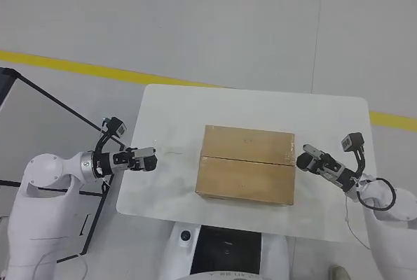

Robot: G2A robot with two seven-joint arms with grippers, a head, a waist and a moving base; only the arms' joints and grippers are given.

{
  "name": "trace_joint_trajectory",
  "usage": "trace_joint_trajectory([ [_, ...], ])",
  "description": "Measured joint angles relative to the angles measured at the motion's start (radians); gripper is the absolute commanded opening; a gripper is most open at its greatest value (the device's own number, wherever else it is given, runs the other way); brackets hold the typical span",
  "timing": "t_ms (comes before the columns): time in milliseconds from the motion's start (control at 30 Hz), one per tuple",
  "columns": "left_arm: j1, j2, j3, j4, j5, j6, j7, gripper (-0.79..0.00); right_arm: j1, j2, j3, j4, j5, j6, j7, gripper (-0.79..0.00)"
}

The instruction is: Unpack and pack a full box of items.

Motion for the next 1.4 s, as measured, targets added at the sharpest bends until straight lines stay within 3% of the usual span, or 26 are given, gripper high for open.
trace_joint_trajectory([
  [133,-0.002,0.004,0.007,-0.005,-0.001,-0.002,0.001,0.0,0.004,0.0,-0.022,0.005,-0.006,0.001,-0.012,-0.114],
  [400,-0.001,0.012,0.005,0.0,0.0,-0.004,0.019,0.0,0.05,-0.001,-0.038,-0.002,0.093,-0.006,-0.024,-0.191],
  [633,0.001,0.018,0.0,0.006,-0.005,-0.006,0.036,0.0,0.181,-0.005,-0.083,0.055,0.138,0.003,-0.058,-0.249],
  [1067,0.029,0.03,-0.028,0.016,-0.018,-0.015,0.059,0.0,0.506,-0.03,-0.25,0.451,0.082,-0.034,-0.128,-0.314],
  [1400,0.049,0.038,-0.038,0.003,-0.023,-0.017,0.068,0.0,0.672,-0.067,-0.39,0.799,0.022,-0.08,-0.156,-0.345],
])
